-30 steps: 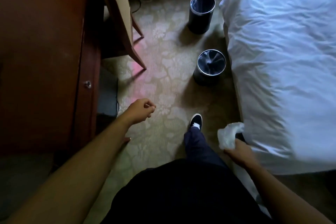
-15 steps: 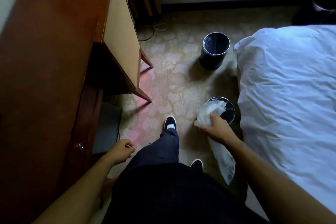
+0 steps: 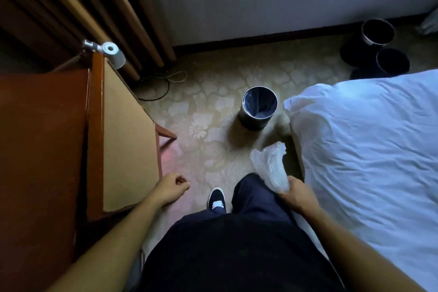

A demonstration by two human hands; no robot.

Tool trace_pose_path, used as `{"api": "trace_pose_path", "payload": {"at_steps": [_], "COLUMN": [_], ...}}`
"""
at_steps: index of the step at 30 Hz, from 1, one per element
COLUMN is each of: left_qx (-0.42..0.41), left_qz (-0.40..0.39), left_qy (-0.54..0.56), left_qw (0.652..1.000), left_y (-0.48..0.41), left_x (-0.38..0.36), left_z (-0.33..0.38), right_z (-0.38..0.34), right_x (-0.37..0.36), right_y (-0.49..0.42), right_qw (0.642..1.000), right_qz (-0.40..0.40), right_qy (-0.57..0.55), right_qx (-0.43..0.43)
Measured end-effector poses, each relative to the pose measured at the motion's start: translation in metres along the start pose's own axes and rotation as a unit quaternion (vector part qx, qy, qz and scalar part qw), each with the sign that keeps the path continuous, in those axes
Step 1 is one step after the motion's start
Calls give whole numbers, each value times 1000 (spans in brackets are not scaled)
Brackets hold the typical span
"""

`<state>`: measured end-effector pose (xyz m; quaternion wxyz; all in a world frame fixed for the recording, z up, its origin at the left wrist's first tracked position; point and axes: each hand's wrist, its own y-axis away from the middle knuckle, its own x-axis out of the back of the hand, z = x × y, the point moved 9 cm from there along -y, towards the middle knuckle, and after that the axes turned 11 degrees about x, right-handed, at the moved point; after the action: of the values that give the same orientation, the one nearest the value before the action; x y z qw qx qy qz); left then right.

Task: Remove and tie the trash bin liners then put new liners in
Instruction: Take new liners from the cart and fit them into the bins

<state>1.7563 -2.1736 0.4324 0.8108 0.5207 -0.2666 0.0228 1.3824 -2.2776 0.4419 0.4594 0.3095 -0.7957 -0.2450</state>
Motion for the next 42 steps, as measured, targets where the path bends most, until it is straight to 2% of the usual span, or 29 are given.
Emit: {"api": "trace_pose_path", "payload": {"at_steps": [5, 11, 15, 21, 25, 29, 34, 37, 42], "left_qx": [-66, -74, -64, -14, -11, -28, -58, -92, -141], "left_qz": [-9, 7, 24, 13, 9, -12, -45, -67, -132], "left_qy": [-31, -55, -54, -5, -28, -77, -179, -256, -346], "left_qw": [997, 996, 996, 1000, 1000, 997, 981, 960, 918], "left_y": [-68, -151, -185, -239, -284, -345, -416, -442, -459], "left_x": [63, 124, 160, 221, 259, 298, 350, 360, 305], "left_z": [140, 263, 310, 359, 402, 456, 556, 624, 733], "right_z": [20, 28, -33, -126, -195, -234, -241, -225, -185], "right_x": [28, 81, 156, 267, 329, 378, 411, 412, 387], "right_y": [-51, -143, -198, -293, -356, -419, -467, -469, -442], "right_qw": [997, 995, 997, 986, 970, 963, 956, 951, 913], "right_qz": [8, 16, 10, 82, 108, 131, 157, 180, 205], "right_qy": [-44, -50, -58, -137, -193, -206, -246, -244, -302], "right_qx": [-65, -91, -43, 39, 104, 113, 22, -68, -185]}}
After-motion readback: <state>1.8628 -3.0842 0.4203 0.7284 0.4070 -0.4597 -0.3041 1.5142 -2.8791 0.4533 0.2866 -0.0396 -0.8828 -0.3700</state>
